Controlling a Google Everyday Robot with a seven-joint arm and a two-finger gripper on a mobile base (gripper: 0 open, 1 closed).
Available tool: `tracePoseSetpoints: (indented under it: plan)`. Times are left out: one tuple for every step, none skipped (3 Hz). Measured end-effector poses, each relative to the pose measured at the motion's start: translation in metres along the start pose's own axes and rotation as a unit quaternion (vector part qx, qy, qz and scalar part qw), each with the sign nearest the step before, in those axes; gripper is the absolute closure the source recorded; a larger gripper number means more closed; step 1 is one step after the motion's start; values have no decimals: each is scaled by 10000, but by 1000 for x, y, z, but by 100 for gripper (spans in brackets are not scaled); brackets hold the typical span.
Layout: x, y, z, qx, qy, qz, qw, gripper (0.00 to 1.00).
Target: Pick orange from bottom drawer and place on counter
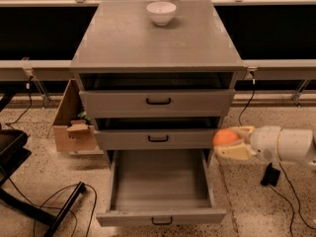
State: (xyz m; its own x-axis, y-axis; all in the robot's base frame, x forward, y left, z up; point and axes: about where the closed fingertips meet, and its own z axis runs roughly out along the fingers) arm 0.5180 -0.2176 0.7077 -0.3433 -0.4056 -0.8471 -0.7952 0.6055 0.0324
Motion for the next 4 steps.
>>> tracePoseSetpoints:
  plan:
    - [-30,-49,1,663,-69,260,9974,100]
    - [-43,-73,20,786,161,269,9964,100]
    - [-44,-73,20,785,157,262,9964,100]
    - [-79,-96,-18,1112,46,280,9934,100]
